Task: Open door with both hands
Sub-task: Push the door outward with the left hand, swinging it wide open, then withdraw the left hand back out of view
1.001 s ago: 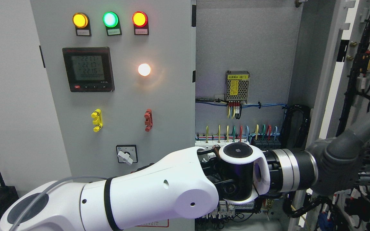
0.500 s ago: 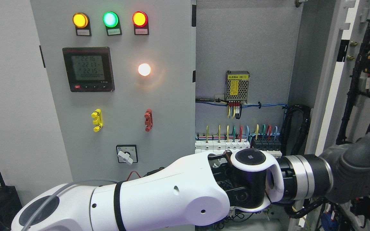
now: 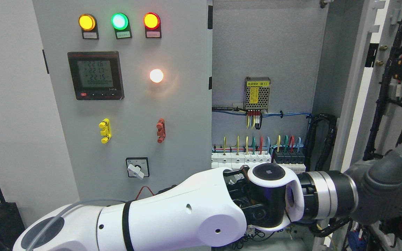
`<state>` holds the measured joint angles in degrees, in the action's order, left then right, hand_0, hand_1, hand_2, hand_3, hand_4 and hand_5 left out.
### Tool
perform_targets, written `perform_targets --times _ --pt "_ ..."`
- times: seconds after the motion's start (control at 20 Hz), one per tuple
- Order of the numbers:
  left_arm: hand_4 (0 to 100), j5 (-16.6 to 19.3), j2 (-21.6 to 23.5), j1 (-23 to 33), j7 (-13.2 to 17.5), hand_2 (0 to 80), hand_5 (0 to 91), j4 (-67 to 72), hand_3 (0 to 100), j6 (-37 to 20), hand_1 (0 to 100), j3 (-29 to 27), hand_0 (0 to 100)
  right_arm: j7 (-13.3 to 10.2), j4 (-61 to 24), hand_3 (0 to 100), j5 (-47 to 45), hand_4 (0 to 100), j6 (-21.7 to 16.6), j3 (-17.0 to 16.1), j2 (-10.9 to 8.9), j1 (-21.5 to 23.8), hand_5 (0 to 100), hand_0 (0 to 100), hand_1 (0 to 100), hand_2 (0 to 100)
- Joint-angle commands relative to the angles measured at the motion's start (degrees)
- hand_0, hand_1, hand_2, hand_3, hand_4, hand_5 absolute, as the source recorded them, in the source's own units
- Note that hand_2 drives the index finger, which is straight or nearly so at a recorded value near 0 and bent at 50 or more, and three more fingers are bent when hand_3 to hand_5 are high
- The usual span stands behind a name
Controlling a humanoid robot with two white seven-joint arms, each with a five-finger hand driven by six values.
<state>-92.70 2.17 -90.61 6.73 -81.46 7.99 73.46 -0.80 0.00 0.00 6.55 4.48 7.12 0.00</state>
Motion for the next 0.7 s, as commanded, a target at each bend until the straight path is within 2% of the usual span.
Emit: perform_targets --times 0.0,0.1,0.25,0.55,0.65 --pt "0 0.15 12.40 3.86 1.18 0.0 0.0 -3.87 0 0.10 0 -1.83 0 0.01 -1.85 0 1.23 0 -0.05 0.00 0.00 1.84 0 38 0 0" --pt "0 0.50 16.35 5.52 2.23 0.0 0.0 -6.24 0 0.10 0 -1.83 0 0.01 -1.85 0 1.23 0 -0.05 0.00 0.00 1.84 0 38 0 0" --pt "0 3.74 21.98 8.16 6.00 0.0 0.0 -10.63 0 0.10 0 -1.91 0 0.01 -1.85 0 1.23 0 -0.05 0.00 0.00 1.84 0 38 0 0" --pt "0 4.45 35.25 15.45 9.87 0.0 0.0 -19.95 0 0.10 0 -4.37 0 0.01 -1.85 0 1.23 0 -0.05 0.00 0.00 1.76 0 38 0 0" --pt "0 5.59 39.38 18.52 10.23 0.0 0.0 -22.15 0 0.10 0 -5.16 0 0.01 -1.85 0 1.23 0 -0.05 0.00 0.00 1.84 0 38 0 0"
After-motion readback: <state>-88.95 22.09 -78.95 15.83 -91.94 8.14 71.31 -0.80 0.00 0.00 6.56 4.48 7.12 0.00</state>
